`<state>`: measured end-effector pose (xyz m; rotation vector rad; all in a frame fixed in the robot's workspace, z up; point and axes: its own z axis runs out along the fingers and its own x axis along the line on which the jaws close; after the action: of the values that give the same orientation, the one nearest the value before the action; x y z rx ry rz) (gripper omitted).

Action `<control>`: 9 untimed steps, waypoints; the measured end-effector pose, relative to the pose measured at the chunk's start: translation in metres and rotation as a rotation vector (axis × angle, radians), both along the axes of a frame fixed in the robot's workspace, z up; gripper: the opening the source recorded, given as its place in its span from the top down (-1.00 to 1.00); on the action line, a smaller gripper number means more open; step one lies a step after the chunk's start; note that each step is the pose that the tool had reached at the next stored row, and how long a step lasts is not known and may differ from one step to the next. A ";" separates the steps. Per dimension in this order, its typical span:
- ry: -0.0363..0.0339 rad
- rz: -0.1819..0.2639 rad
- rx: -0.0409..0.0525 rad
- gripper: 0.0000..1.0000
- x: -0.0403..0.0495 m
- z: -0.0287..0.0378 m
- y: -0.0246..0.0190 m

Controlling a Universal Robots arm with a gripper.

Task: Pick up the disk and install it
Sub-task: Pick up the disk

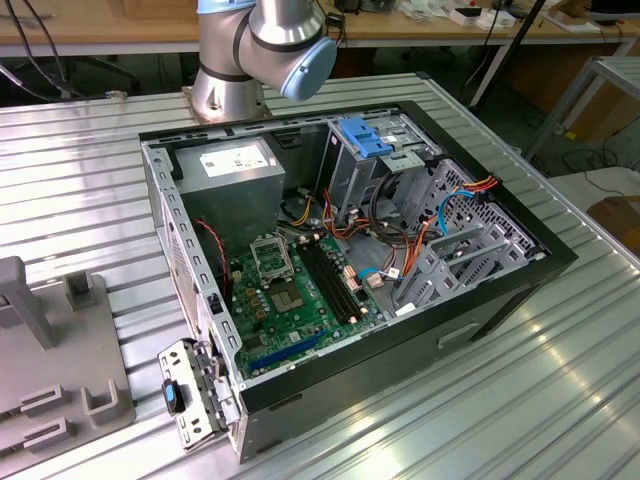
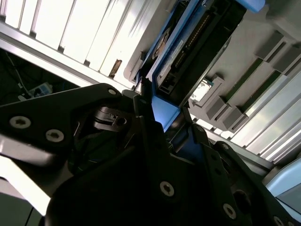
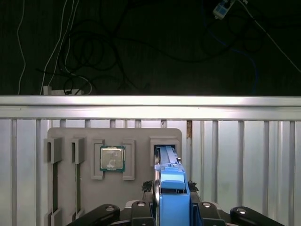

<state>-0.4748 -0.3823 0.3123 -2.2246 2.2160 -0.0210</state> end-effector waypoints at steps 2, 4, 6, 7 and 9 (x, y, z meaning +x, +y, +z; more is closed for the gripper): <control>-0.0001 0.000 0.0000 0.27 0.0000 0.0046 0.0000; 0.0000 0.000 0.0000 0.27 0.0000 0.0082 0.0000; -0.0001 0.000 0.0000 0.27 0.0000 0.0106 0.0000; 0.0000 0.000 0.0000 0.27 0.0000 0.0116 0.0000; 0.0000 0.000 0.0000 0.27 0.0000 0.0182 0.0000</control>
<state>-0.4748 -0.3823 0.3305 -2.2246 2.2160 -0.0211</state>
